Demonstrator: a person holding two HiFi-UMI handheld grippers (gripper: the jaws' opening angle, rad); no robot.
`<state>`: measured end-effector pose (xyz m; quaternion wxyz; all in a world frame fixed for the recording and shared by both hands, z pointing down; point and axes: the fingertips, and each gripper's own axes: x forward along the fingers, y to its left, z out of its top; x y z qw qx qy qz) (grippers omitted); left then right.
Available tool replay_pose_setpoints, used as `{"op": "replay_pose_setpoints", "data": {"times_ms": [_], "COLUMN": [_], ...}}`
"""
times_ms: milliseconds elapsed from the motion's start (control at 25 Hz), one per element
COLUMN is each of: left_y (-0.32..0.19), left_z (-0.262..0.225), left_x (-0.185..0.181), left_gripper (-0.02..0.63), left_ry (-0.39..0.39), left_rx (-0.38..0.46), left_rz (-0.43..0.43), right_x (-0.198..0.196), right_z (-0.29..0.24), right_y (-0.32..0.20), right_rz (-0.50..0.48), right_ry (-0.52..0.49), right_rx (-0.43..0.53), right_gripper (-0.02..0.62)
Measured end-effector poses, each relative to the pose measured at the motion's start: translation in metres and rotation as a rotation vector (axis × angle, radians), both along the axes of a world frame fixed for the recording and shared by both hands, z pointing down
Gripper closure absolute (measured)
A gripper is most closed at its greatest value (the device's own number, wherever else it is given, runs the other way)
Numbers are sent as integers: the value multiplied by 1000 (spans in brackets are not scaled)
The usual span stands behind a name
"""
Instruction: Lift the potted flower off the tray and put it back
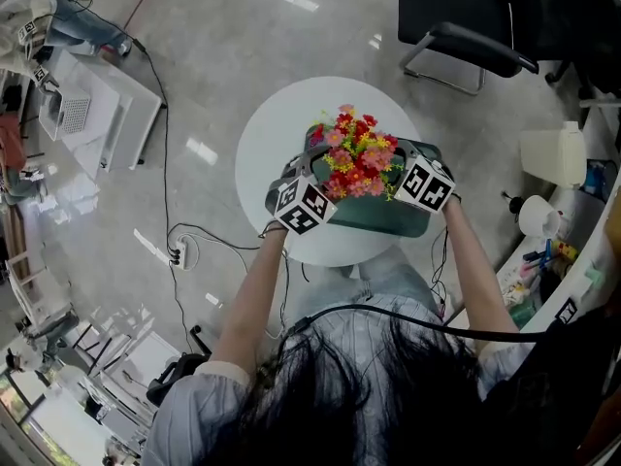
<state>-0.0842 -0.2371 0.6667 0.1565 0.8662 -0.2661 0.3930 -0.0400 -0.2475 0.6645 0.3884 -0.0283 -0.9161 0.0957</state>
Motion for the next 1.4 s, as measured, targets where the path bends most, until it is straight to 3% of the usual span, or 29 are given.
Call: {"op": "replay_pose_setpoints", "data": {"times_ms": [520,840,1240,1400], "left_y": [-1,18,41,54], "left_z": [1,-7,-40,-58], "left_x": [-2,-21,-27,-31], "left_gripper": [227,227,227,227], "left_ry": [20,45,126,140], "left_rx": [-8,-26,1,31], "left_rz": [-38,-99,-180,-203], "right_x": [0,21,32,39], "right_z": [3,-2,-48,-71], "right_y": [1,-3,16,23], "right_rz": [48,221,427,519], "right_ry": [0,-28,-150,-188], "right_rx": [-26,-21,2,70], "right_gripper": [238,239,247,320]}}
